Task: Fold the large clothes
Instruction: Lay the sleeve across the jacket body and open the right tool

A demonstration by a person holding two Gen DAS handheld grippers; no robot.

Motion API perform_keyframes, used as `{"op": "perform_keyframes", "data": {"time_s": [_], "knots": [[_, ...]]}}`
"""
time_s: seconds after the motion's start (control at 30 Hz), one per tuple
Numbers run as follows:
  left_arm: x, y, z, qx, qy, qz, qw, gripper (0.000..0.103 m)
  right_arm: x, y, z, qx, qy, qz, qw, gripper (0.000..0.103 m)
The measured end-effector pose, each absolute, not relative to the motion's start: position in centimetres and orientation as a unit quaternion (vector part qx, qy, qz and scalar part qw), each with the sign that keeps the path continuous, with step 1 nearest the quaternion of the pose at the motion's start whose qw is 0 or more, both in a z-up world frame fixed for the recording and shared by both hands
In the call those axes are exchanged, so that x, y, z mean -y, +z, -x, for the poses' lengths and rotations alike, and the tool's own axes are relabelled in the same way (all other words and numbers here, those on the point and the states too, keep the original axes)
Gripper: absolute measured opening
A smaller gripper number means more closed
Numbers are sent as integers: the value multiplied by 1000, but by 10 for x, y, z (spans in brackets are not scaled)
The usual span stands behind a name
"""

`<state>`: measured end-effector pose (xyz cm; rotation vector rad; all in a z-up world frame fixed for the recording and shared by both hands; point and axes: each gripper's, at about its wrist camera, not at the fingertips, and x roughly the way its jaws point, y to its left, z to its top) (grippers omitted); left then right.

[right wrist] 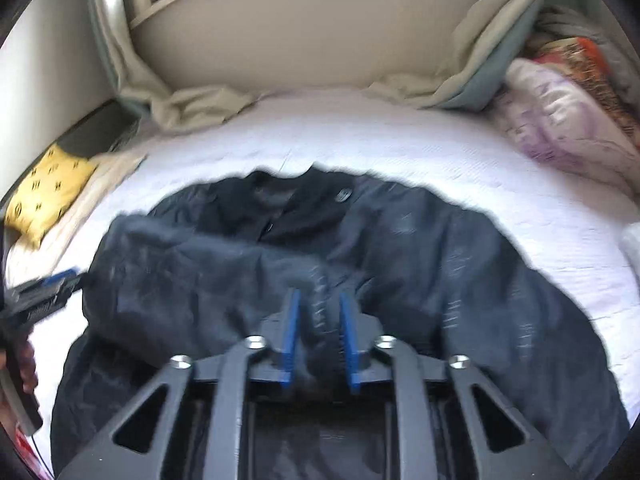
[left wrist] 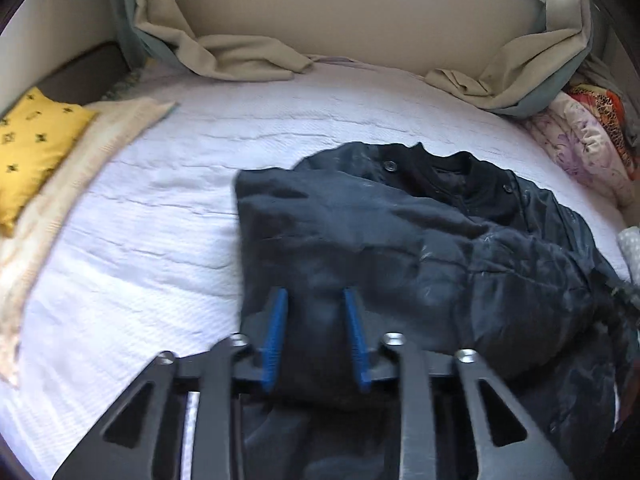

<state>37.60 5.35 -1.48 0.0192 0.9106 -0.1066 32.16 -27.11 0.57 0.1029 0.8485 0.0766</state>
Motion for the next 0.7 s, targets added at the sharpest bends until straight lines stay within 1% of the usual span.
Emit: {"op": "perform_keyframes", "data": {"time_s": [0.1, 0.13, 0.2, 0.37, 0.57, 0.7], "knots": [[-42, -20, -385, -425, -57, -33, 903, 31, 267, -15, -334, -425, 27, -42, 904, 9], [-40, -24, -390, -431, -52, -41, 900, 31, 267, -20, -337, -427, 23, -37, 903, 6], [-40, -39, -402, -451, -41, -44, 890, 31, 267, -30, -344, -436, 17, -29, 899, 4], [-41, -63, -410, -463, -31, -61, 884, 32, 274, -59, -353, -469, 11, -32, 882, 4], [-43, -78, -414, -465, -35, -58, 883, 33, 274, -74, -360, -479, 9, -34, 877, 4], [-42, -84, -411, -451, -36, -68, 889, 33, 272, -80, -362, -478, 9, -34, 878, 4]]}}
